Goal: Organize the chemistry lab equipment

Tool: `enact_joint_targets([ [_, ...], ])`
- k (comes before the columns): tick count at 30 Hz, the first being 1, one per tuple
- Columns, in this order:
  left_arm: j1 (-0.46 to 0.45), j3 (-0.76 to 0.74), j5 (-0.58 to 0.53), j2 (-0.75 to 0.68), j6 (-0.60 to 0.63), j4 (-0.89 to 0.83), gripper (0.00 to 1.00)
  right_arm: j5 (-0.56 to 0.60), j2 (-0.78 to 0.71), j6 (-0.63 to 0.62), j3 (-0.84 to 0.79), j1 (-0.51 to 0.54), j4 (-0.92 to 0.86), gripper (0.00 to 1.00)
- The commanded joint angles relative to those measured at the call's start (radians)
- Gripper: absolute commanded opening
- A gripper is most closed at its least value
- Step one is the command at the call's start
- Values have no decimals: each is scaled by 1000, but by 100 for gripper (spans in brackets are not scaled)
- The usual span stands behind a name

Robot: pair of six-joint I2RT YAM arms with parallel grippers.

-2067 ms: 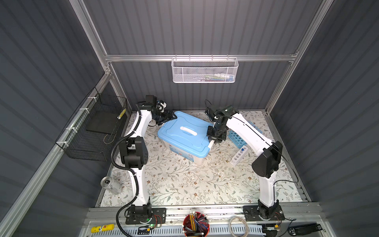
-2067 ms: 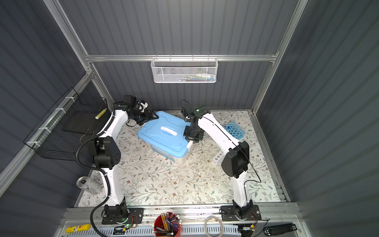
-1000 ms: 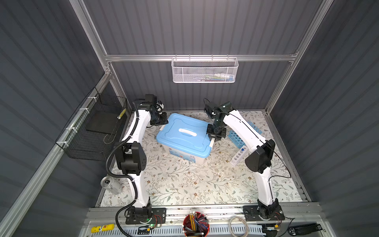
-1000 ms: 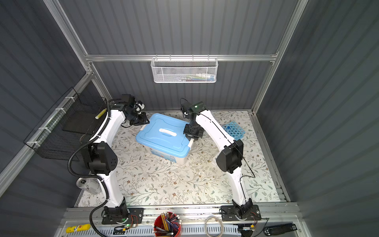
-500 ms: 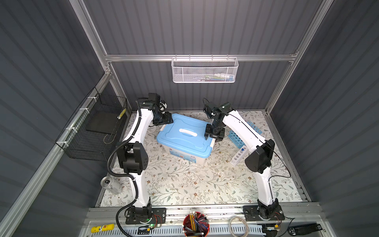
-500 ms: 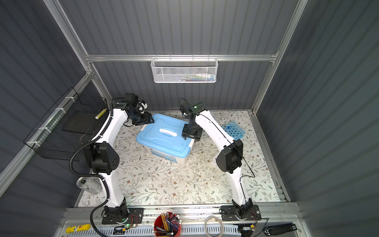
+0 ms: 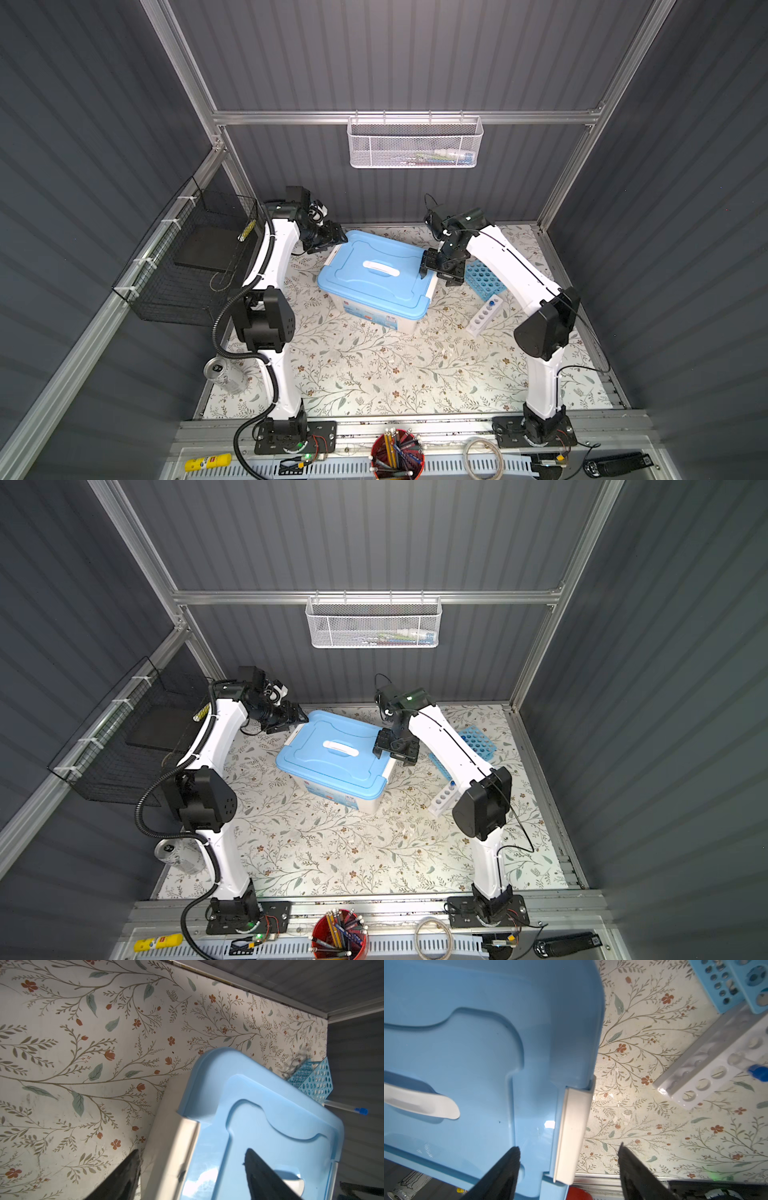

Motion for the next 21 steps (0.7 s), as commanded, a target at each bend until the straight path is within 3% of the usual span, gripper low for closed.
enact_joint_targets([
  [1,-6,14,35,-7,-22,6,81,3,-1,-4,-15,-4,15,77],
  [17,-1,-48,-40,-55,-19,-18,83,-48,-43,-55,-53,-52,55,81],
  [21,17,-143,-90,-143,-58,70,84,-33,-98,-120,-70,-57,132,83],
])
